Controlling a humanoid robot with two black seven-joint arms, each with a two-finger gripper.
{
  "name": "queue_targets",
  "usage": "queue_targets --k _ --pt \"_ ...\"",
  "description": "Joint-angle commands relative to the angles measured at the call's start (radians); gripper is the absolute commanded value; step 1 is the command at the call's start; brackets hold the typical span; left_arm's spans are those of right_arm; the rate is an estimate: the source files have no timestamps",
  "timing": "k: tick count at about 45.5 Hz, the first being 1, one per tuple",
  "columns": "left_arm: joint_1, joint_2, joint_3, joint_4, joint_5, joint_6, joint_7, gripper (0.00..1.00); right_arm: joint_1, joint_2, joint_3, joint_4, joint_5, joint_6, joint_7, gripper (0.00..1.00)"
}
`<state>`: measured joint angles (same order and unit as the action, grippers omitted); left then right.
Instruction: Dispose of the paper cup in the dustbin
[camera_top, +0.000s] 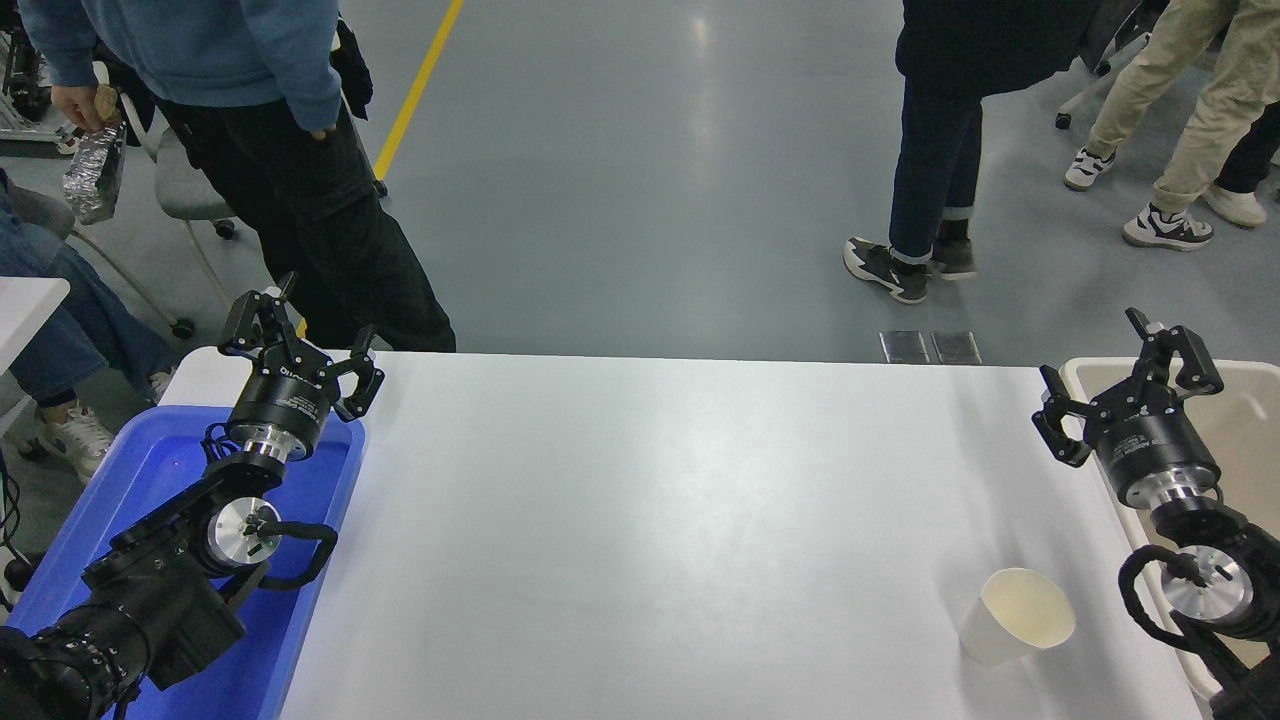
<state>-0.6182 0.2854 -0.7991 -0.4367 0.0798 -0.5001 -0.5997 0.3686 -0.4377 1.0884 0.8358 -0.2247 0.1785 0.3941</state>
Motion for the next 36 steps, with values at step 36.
queue_targets --k 36 --pt "0.0 0.0 0.0 0.001 0.0 0.0 0.0 1.0 0.027 0.007 -0.004 -0.006 -0.007 -0.002 0.0 1.0"
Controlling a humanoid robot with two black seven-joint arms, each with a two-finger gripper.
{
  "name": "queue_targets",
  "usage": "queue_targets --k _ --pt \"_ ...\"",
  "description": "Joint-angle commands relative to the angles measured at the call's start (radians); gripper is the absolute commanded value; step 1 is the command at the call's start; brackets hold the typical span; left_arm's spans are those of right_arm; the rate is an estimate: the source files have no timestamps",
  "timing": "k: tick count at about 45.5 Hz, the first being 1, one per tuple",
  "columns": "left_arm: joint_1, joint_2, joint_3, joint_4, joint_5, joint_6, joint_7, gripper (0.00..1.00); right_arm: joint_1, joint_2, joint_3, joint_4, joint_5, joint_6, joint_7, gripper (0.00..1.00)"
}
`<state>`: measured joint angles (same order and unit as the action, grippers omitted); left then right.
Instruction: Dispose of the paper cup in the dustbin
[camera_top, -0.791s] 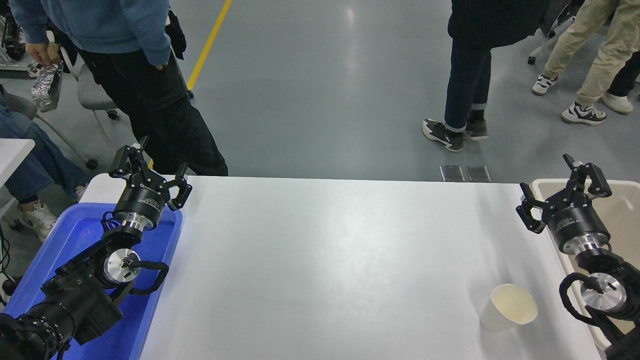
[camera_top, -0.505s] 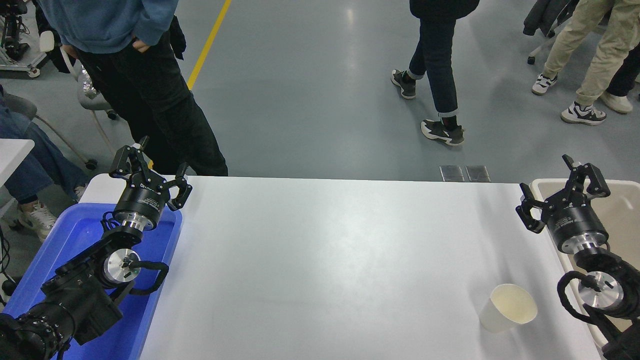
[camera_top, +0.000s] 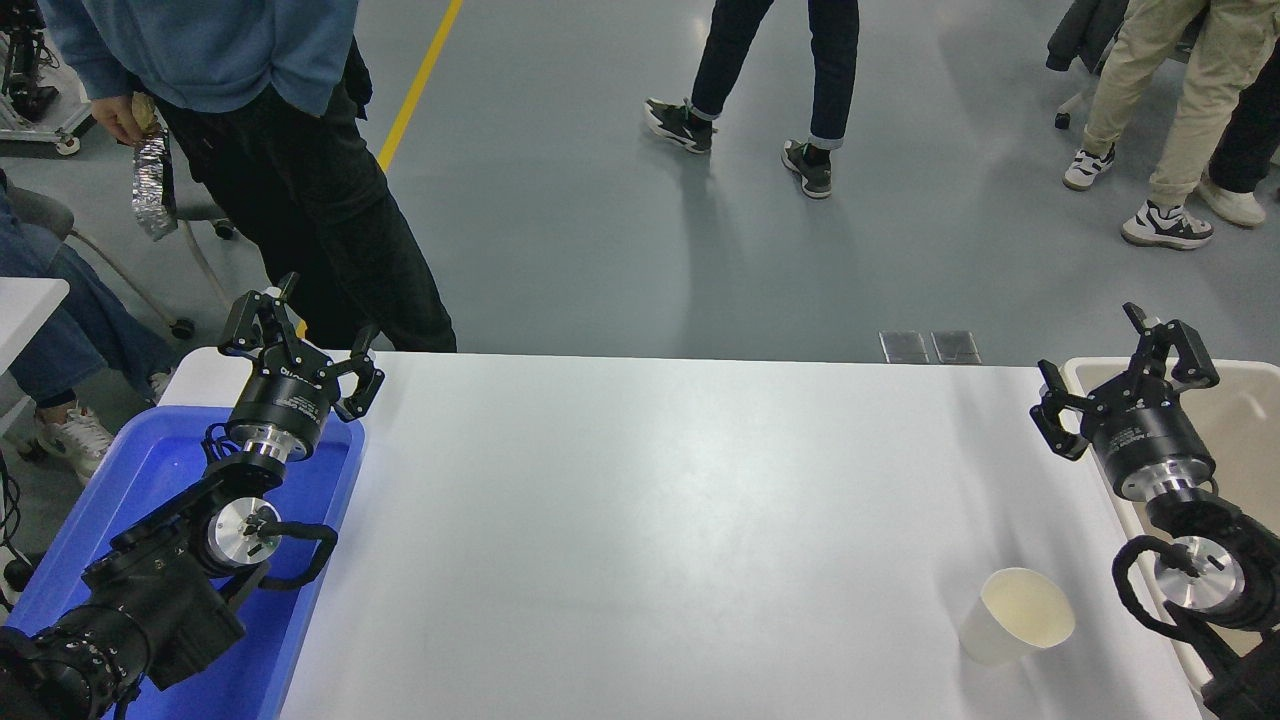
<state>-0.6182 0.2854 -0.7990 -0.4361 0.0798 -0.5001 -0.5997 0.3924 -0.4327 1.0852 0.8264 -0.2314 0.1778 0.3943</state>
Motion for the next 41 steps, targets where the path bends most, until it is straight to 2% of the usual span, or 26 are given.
queue_targets --k 1,31,41 --pt "0.0 0.0 0.0 -0.001 0.0 0.0 0.0 1.0 0.003 0.002 -0.001 0.007 0.001 0.0 0.0 1.0" --pt "0.0 0.001 0.0 0.0 0.0 0.0 0.0 1.0 0.002 -0.011 0.001 0.022 0.001 -0.018 -0.015 1.0" --pt "0.0 0.001 0.001 0.0 0.0 0.0 0.0 1.0 -0.015 -0.139 -0.063 0.154 -0.009 -0.023 -0.104 1.0"
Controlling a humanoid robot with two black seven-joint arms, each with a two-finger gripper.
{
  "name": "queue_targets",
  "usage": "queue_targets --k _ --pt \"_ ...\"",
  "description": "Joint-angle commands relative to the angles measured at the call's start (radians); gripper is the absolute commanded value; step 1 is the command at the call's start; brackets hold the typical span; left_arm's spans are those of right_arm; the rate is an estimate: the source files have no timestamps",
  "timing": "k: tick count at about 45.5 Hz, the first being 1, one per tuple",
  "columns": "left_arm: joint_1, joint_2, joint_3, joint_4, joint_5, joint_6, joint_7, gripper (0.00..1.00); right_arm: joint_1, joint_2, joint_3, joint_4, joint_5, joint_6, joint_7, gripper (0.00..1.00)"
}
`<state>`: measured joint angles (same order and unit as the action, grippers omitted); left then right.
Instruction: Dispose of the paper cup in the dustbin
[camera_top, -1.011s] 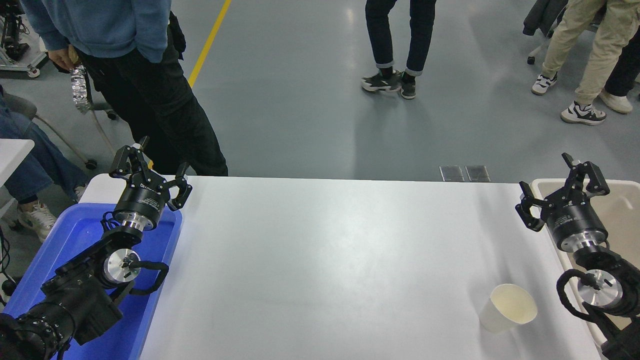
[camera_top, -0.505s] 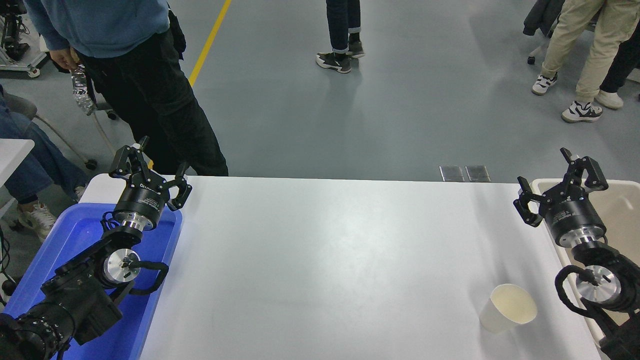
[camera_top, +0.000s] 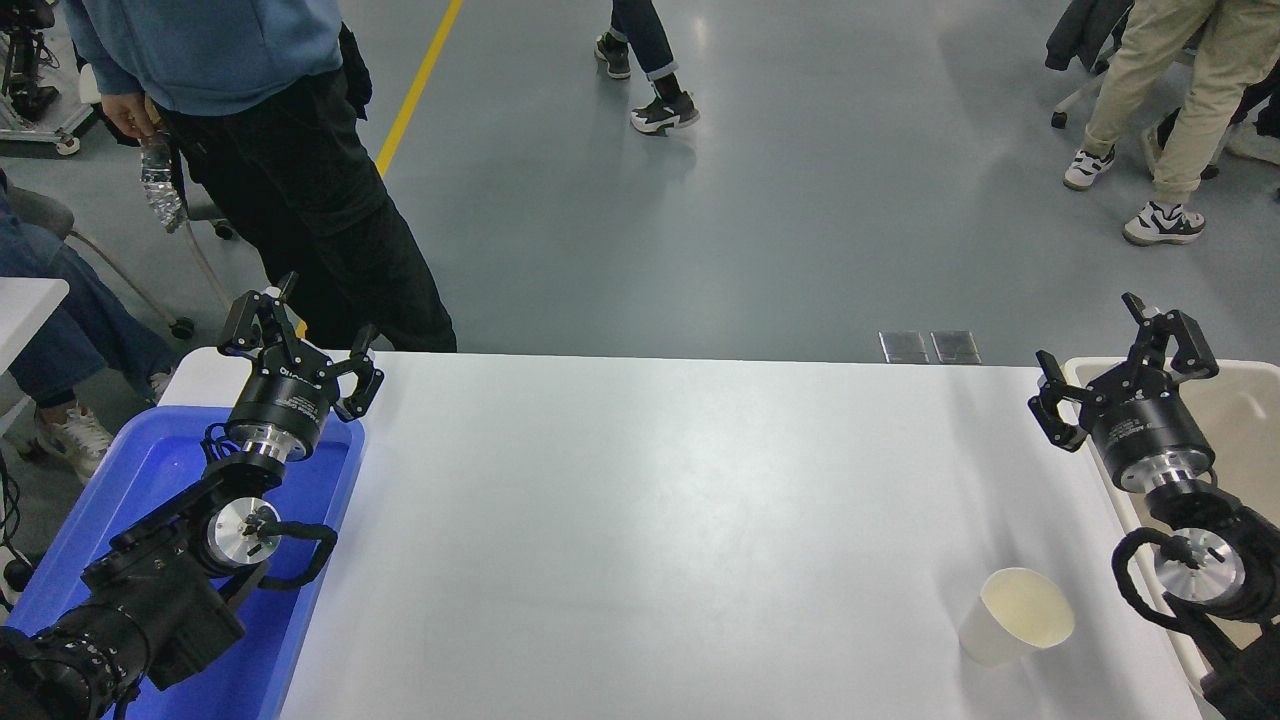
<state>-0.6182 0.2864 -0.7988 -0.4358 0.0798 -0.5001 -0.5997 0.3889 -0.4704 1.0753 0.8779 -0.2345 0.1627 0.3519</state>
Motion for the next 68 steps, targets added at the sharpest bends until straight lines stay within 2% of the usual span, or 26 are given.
queue_targets --k 1,10,25,30,34,41,50,58,68 --pt "0.0 -0.001 0.0 0.0 0.0 0.0 0.0 1.0 -0.013 -0.117 -0.069 0.117 -0.006 -0.008 -0.065 1.0" --pt "0.0 -0.001 0.0 0.0 0.0 0.0 0.0 1.0 -0.01 -0.263 -0.144 0.242 -0.104 -0.002 -0.076 1.0" --pt "0.0 0.0 0.0 0.0 0.0 0.0 0.0 1.0 -0.002 -0.456 -0.274 0.404 -0.482 0.05 -0.088 1.0" --pt "0.0 0.0 0.001 0.0 0.0 0.0 0.0 1.0 0.007 -0.514 -0.287 0.44 -0.675 0.058 -0.086 1.0" --pt "0.0 0.0 0.001 0.0 0.0 0.0 0.0 1.0 0.008 -0.54 -0.287 0.447 -0.766 0.066 -0.083 1.0" --pt "0.0 0.0 0.001 -0.001 0.0 0.0 0.0 1.0 0.033 -0.568 -0.322 0.463 -0.798 0.106 -0.085 1.0" --pt "0.0 0.0 0.0 0.0 0.0 0.0 0.0 1.0 0.128 -0.6 -0.484 0.466 -0.916 0.104 -0.085 1.0" --pt "0.0 0.0 0.0 0.0 0.0 0.0 0.0 1.0 0.211 -0.677 -0.598 0.535 -0.948 0.109 -0.079 1.0" --pt "0.0 0.0 0.0 0.0 0.0 0.0 0.0 1.0 0.303 -0.694 -0.784 0.587 -1.219 0.101 -0.073 1.0"
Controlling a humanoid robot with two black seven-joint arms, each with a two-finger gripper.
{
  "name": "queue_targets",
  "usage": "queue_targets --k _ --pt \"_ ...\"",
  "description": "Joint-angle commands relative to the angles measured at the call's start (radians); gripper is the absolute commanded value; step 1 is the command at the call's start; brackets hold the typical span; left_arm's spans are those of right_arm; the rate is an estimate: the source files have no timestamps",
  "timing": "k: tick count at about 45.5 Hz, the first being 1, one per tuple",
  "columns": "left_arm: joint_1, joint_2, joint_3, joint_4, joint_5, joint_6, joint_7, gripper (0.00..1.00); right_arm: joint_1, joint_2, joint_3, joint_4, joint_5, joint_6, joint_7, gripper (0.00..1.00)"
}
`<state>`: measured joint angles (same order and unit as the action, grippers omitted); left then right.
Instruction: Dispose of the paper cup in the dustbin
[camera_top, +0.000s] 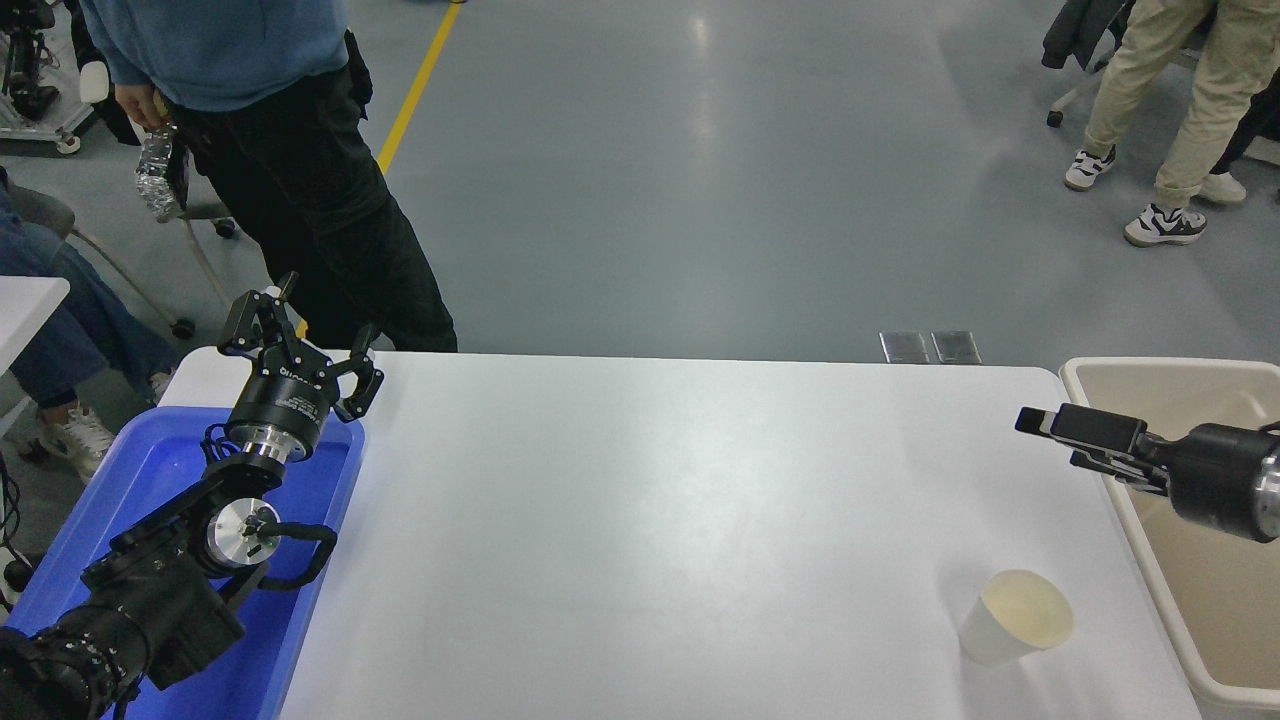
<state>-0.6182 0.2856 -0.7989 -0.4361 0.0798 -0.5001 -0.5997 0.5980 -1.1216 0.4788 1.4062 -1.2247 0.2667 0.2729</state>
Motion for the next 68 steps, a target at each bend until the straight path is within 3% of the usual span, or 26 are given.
queue_targets --k 1,10,28,50,68 --pt "0.0 0.0 0.001 0.0 0.0 0.0 0.0 1.0 0.094 -0.043 -0.199 0.059 -0.251 -0.006 0.008 1.0" --pt "0.0 0.001 0.0 0.0 0.0 0.0 0.0 1.0 0.094 -0.04 -0.261 0.048 -0.314 -0.012 0.006 1.0" --pt "0.0 0.0 0.0 0.0 0.0 0.0 0.0 1.0 0.091 0.002 -0.378 -0.03 -0.391 -0.133 0.003 1.0" --pt "0.0 0.0 0.0 -0.001 0.0 0.0 0.0 1.0 0.06 0.15 -0.382 -0.161 -0.388 -0.167 0.003 1.0" --pt "0.0 0.0 0.001 0.0 0.0 0.0 0.0 1.0 0.069 0.16 -0.413 -0.19 -0.392 -0.173 0.006 0.99"
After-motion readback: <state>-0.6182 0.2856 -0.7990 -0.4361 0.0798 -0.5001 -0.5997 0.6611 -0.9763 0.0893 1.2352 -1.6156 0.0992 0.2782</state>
